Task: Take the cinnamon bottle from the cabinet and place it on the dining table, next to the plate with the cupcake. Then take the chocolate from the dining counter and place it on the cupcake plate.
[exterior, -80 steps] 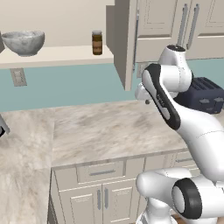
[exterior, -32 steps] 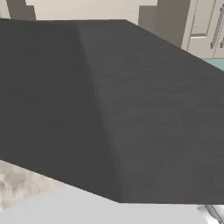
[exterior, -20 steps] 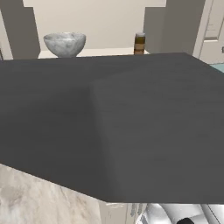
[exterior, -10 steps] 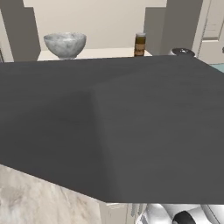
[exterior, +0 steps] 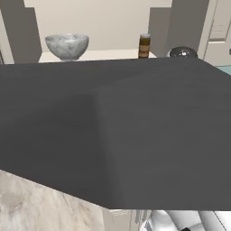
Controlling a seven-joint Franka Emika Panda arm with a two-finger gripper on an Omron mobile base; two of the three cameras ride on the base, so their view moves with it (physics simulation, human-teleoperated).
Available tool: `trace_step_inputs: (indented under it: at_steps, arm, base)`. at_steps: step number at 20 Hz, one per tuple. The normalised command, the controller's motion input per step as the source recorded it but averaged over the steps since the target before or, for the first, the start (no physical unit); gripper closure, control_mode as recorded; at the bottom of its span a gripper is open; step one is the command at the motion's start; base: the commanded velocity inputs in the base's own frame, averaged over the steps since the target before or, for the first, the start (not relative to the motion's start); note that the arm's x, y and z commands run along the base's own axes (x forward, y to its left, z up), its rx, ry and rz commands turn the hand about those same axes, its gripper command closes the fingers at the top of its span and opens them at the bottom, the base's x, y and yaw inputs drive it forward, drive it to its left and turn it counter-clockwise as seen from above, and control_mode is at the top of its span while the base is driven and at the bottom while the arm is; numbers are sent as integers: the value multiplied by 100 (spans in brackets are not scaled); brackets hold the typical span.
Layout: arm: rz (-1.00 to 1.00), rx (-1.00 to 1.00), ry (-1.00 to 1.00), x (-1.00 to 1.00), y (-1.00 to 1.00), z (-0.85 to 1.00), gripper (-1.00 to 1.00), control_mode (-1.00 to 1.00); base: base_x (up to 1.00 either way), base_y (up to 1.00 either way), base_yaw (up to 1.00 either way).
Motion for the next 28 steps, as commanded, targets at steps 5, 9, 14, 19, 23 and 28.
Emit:
trace_step_inputs:
  at_steps: [5, 9, 14, 19, 23, 28]
  arm:
    - [0, -4, -2, 97, 26, 46, -100, -100]
    - [-2, 0, 0, 100, 0, 38, -100, -100]
    - [0, 0, -8, 59, -25, 51, -100, -100]
    - [0, -13, -27, 30, -25, 44, -100, -100]
    - [-1, -19, -29, 19, -12, 29, -100, -100]
    - [-4, -4, -9, 70, 0, 9, -100, -100]
  base:
    - [0, 0, 0]
    - [0, 0, 0]
    - [0, 0, 0]
    - [0, 0, 0]
    - [0, 0, 0]
    - [0, 0, 0]
